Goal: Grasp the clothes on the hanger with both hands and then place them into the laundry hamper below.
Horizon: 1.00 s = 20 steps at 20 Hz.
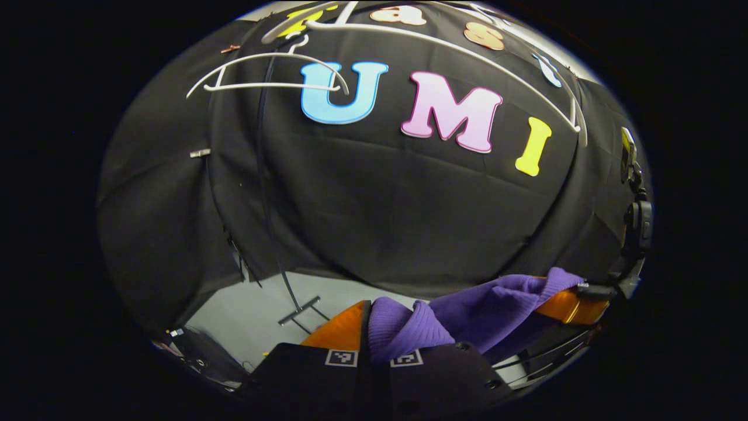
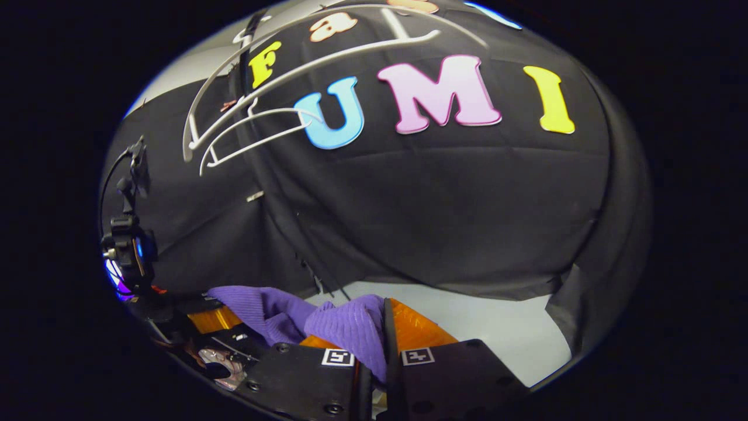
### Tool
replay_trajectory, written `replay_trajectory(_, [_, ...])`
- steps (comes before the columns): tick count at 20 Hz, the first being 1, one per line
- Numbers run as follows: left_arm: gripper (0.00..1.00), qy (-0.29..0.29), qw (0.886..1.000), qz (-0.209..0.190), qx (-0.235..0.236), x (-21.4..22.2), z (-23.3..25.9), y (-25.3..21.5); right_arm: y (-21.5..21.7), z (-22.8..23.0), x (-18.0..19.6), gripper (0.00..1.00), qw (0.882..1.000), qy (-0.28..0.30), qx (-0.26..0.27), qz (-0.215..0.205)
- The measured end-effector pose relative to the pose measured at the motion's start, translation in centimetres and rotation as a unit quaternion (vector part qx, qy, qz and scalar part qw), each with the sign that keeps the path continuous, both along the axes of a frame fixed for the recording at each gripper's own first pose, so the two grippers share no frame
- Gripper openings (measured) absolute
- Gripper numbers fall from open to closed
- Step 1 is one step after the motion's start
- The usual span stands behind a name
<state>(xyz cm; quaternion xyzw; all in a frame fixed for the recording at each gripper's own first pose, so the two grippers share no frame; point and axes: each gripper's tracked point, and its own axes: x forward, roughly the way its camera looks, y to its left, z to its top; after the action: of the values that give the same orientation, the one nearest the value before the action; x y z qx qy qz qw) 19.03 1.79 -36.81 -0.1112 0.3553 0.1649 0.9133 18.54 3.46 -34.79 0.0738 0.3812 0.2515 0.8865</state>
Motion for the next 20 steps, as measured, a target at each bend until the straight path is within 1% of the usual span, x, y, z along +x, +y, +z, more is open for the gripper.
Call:
replay_trajectory(1, [0.06, 0.012, 1.000, -0.003, -0.009, -0.2, -0.6, -0.4, 0.4, -0.9, -0.7, 0.15, 1.000, 0.016, -0.006, 0.010])
replay_trajectory(2, [0.06, 0.025, 1.000, -0.005, -0.017, -0.5, -1.3, -0.8, 0.6, -1.9, -1.5, 0.15, 0.999, 0.034, -0.017, 0.020])
replay_trajectory(3, [0.06, 0.046, 0.999, -0.008, -0.025, -0.8, -2.2, -1.2, 0.6, -2.8, -2.2, 0.19, 0.998, 0.051, -0.033, 0.028])
replay_trajectory(4, [0.06, 0.071, 0.997, -0.008, -0.035, -1.5, -3.2, -1.7, 0.3, -3.7, -2.8, 0.15, 0.996, 0.064, -0.051, 0.031])
replay_trajectory(7, [0.06, 0.136, 0.987, 0.006, -0.086, -3.5, -6.3, -3.2, -0.4, -6.2, -4.9, 0.14, 0.989, 0.112, -0.084, 0.038])
replay_trajectory(9, [0.06, 0.166, 0.981, 0.013, -0.104, -4.0, -8.1, -3.7, -0.4, -7.2, -6.1, 0.14, 0.985, 0.139, -0.097, 0.046])
replay_trajectory(12, [0.07, 0.182, 0.977, 0.012, -0.111, -4.6, -9.1, -4.0, -0.3, -8.1, -6.7, 0.14, 0.981, 0.160, -0.100, 0.048])
replay_trajectory(17, [0.07, 0.185, 0.975, 0.013, -0.120, -4.2, -9.5, -3.9, -1.0, -8.8, -6.6, 0.14, 0.978, 0.169, -0.113, 0.045])
replay_trajectory(18, [0.08, 0.189, 0.974, 0.009, -0.124, -4.2, -9.5, -4.1, -0.9, -8.6, -6.7, 0.15, 0.978, 0.171, -0.112, 0.048])
replay_trajectory(19, [0.10, 0.197, 0.973, 0.009, -0.117, -4.6, -8.9, -3.8, -1.0, -8.7, -6.7, 0.30, 0.977, 0.171, -0.118, 0.052])
replay_trajectory(20, [0.39, 0.202, 0.973, 0.005, -0.108, -4.6, -9.5, -3.5, -1.2, -8.9, -6.4, 0.46, 0.977, 0.164, -0.125, 0.054])
